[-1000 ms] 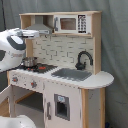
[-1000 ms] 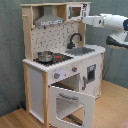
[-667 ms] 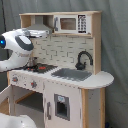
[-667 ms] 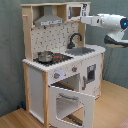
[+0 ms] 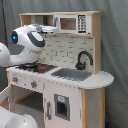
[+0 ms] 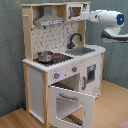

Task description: Play with the kitchen

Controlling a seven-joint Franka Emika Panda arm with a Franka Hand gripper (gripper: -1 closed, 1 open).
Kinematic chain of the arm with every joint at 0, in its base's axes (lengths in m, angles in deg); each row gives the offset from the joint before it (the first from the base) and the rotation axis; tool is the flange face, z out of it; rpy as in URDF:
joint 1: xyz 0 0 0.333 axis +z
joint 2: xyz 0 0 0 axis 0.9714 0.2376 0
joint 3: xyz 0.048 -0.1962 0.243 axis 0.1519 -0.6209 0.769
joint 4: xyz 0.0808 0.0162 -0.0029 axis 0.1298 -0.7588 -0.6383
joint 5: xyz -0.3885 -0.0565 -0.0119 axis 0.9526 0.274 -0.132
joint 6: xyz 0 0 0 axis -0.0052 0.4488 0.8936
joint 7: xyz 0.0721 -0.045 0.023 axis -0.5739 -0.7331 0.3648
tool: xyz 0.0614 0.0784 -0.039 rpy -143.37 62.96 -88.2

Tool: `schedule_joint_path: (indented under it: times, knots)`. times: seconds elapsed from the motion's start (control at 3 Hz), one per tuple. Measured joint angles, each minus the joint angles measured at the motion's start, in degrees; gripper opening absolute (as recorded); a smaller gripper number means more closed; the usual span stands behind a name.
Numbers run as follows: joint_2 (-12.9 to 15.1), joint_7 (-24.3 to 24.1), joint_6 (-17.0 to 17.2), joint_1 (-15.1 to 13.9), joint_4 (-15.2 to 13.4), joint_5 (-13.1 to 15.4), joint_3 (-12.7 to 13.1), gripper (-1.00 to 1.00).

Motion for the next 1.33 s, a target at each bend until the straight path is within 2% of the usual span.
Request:
schedule_joint_path:
  times: [0.33,0.67,1.0,1.33]
  knots:
    - [4.14,1.59,-0.62,-2.85,2.27,0.0,1.18,1.0]
    - [6.8,2.39,-0.62,-5.74,5.27,0.0,4.22,1.0]
    - [8.07,2.49,-0.61,-9.34,8.24,0.0,7.64,1.0]
    - [8.67,2.4,-0.61,-13.31,9.99,0.0,11.52,1.0]
